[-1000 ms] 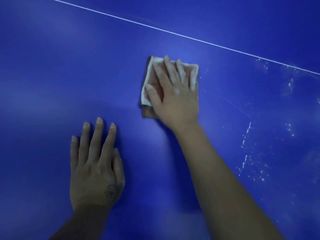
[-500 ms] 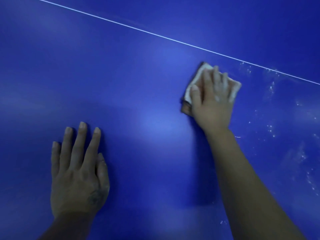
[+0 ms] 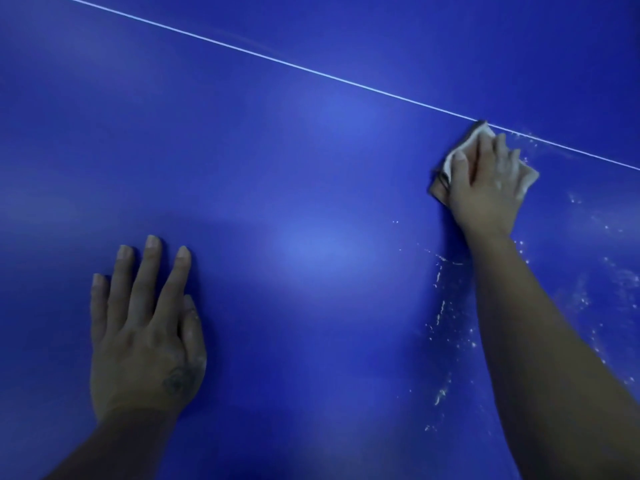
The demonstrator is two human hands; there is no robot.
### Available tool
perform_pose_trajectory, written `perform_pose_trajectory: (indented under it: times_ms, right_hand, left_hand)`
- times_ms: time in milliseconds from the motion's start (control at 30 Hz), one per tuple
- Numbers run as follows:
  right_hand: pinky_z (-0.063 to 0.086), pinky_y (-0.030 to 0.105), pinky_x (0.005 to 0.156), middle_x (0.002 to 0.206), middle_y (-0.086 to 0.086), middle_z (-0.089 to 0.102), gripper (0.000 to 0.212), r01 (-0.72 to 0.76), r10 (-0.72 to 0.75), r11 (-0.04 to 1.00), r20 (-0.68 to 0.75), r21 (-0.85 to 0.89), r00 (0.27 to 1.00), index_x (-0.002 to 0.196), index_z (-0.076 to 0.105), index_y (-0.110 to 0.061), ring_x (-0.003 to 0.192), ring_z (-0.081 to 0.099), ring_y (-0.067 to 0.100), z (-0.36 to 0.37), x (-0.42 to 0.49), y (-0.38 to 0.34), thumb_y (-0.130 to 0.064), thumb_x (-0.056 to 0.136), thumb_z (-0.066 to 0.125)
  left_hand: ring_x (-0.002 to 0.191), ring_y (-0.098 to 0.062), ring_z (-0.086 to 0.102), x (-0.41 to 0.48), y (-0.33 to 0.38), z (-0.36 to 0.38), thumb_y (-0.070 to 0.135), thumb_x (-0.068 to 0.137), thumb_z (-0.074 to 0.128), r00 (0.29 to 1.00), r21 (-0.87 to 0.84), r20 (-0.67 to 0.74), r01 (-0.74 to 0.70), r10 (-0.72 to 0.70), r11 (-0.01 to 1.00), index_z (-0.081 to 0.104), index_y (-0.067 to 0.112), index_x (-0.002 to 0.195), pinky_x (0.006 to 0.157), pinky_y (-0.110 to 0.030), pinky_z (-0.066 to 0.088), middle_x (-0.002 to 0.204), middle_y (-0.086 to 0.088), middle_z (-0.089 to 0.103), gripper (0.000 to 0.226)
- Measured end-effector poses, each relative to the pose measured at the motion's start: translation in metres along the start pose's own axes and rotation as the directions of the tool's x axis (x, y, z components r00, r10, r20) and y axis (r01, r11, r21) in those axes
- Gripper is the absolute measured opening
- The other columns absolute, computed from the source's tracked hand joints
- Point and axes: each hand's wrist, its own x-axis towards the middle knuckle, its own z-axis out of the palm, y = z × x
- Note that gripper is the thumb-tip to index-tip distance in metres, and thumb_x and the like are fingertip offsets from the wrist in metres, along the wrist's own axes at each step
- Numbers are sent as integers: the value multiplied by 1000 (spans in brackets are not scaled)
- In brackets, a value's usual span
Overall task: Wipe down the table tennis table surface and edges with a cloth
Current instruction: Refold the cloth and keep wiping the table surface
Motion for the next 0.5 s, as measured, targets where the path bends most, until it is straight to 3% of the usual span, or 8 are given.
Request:
perform_pose_trajectory:
  times_ms: [133, 233, 333, 433, 500]
  right_hand:
    - [0, 66, 130, 181, -2, 11, 69, -64, 64, 998, -4, -27, 998, 171, 24, -29, 167, 5, 27, 8, -18, -28, -59, 109, 24]
    - [3, 66, 129, 180, -2, 15, 66, 126, -128, 988, -14, -94, 992, 169, 29, -29, 167, 9, 27, 19, -42, -79, -58, 110, 30]
    - [2, 63, 131, 179, -4, 20, 66, 369, -372, 923, 0, -111, 928, 167, 34, -33, 166, 12, 26, 29, -84, -123, -61, 108, 30]
    - [3, 59, 132, 177, -6, 25, 64, 543, -543, 838, 23, -53, 840, 166, 38, -33, 166, 17, 24, 29, -103, -117, -60, 108, 35]
    - [8, 60, 131, 176, -5, 29, 61, 559, -560, 828, 12, -45, 829, 164, 42, -30, 165, 21, 24, 22, -93, -87, -57, 109, 40]
  left_hand:
    - [168, -34, 18, 0, 1, -1, 27, 109, 36, 1000, 3, -8, -4, 4, 1000, 40, 18, 169, 135, -62, 13, 180, -8, 27, 60]
    - [168, -34, 19, 1, -1, 0, 29, 111, 34, 999, 21, -33, -27, 28, 999, 42, 18, 168, 134, -62, 14, 179, -7, 28, 58]
    - [169, -32, 17, 1, -3, 2, 30, 112, 34, 999, 17, -41, -30, 31, 999, 41, 20, 169, 135, -61, 13, 180, -5, 26, 59]
    - [169, -32, 17, 0, -1, 1, 30, 112, 34, 998, 15, -52, -29, 30, 999, 40, 20, 169, 135, -60, 13, 180, -5, 26, 59]
    - [169, -31, 17, 0, 1, 0, 31, 112, 33, 998, 16, -52, -20, 21, 1000, 40, 20, 169, 135, -60, 13, 180, -5, 26, 59]
